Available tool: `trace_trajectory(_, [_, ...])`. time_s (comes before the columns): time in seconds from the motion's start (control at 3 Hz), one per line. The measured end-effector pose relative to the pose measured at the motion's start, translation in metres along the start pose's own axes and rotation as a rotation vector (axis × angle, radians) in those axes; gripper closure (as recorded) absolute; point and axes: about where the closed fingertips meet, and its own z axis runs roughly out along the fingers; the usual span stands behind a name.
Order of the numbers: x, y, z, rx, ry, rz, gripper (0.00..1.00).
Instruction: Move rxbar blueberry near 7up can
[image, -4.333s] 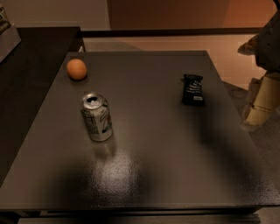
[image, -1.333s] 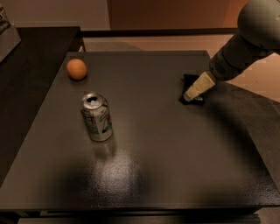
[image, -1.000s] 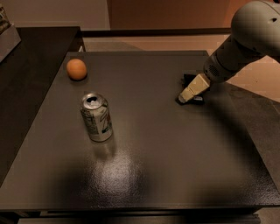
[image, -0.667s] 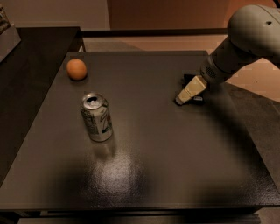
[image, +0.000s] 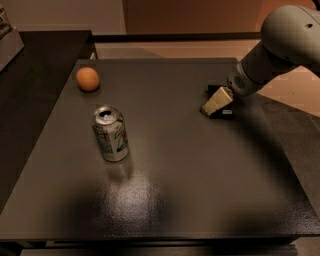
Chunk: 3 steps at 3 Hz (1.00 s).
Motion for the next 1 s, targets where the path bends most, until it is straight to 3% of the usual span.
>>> trace_trajectory(0.67, [-0.0042,0.0006,-0.0082,-0.003,-0.004,-0.001,0.87])
trace_trajectory(1.0, [-0.0043,0.0007,-0.0084,-0.003,-0.004,-0.001,1.0])
